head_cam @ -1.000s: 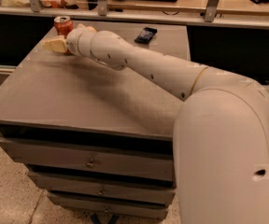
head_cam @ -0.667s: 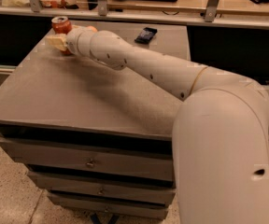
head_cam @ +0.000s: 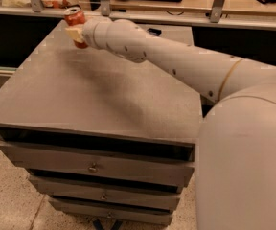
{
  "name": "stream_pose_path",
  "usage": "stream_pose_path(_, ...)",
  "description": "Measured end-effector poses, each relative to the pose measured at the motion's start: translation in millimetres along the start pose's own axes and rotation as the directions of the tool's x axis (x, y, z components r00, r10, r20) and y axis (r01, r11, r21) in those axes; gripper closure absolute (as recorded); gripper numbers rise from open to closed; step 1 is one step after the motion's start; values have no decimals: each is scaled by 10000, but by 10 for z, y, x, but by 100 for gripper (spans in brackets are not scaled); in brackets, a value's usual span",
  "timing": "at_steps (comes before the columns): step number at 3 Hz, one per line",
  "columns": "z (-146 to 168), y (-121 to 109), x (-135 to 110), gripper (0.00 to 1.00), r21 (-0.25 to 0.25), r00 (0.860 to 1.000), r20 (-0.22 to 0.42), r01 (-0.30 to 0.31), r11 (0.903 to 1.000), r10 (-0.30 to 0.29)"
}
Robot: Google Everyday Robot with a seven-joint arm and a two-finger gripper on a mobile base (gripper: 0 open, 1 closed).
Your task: Knock coke can over
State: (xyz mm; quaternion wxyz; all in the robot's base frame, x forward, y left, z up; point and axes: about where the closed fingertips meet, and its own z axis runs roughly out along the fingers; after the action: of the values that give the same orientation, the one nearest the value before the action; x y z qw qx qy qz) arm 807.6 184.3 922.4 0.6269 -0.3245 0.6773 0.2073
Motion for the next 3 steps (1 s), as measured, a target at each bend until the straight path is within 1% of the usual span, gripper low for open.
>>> stream_pose_path(1,-397,-276,-228,100,535,9947,-33,1032,9932,-1032)
stream_pose_path(2,-723,-597,-248,100,581,9728,-221,2316,9711,-2307)
stream_pose_path(3,-949,-744,-345,100,-130,9530,276,3022,9532,-3018)
